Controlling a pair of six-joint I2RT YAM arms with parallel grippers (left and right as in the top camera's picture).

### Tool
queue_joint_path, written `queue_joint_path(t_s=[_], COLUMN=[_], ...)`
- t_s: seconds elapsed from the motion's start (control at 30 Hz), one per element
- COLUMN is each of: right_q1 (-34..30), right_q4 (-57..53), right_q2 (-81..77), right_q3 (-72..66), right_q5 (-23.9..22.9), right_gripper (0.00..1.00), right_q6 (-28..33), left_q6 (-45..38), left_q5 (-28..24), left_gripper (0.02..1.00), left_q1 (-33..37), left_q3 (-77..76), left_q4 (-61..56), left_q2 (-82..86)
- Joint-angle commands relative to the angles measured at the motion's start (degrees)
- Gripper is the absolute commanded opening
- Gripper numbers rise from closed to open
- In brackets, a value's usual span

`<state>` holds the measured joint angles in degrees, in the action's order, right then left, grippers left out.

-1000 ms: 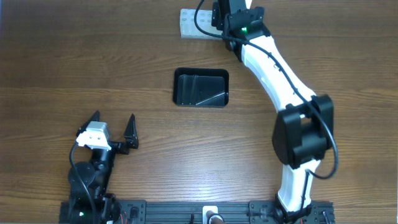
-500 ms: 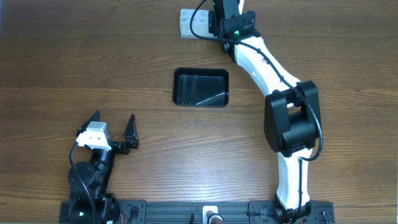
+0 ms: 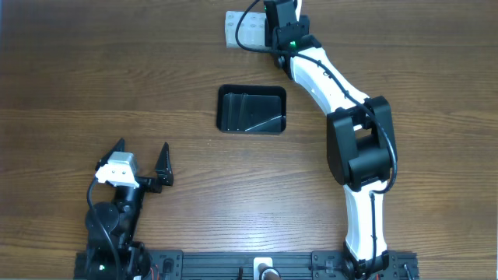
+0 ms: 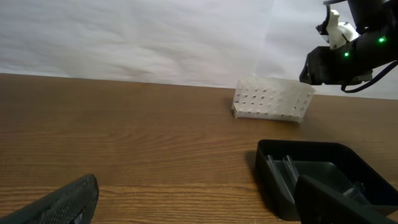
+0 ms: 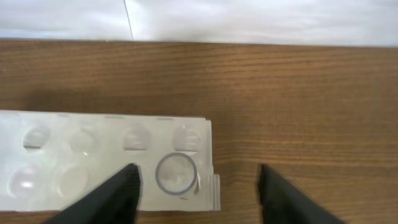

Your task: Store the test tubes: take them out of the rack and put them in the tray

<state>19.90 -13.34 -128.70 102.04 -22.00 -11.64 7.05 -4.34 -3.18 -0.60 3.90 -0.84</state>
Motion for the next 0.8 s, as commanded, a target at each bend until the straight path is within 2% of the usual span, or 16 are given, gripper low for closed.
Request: queue_joint_path(t_s=[0.03,0.2,0.5,0.8], right_q1=[-0.33,-0.33,-0.33,-0.2], right_q4=[0.52,1.29,1.4,1.44], right_q2=[-0.96,-0.96,-0.96,-0.96], right_q3=[0.0,0.0,0.0,0.0], right_q5=[0.09,0.09,0.09,0.07], right_gripper=[0.417,0.275,0.128,0.082], right_q6=[0.42,0.39,0.39,0.37], left_q6=[-0.63,-0.63,-0.63,-0.63], left_q5=[-0.74,-0.74,-0.74,-0.74], left_gripper=[1.0,1.0,0.998,0.998], left_q1=[0.35,0.35,0.35,0.35], left_q3=[0.26,0.26,0.26,0.26], left_q4=[0.2,0.2,0.2,0.2], left_q2=[0.46,0.46,0.46,0.46])
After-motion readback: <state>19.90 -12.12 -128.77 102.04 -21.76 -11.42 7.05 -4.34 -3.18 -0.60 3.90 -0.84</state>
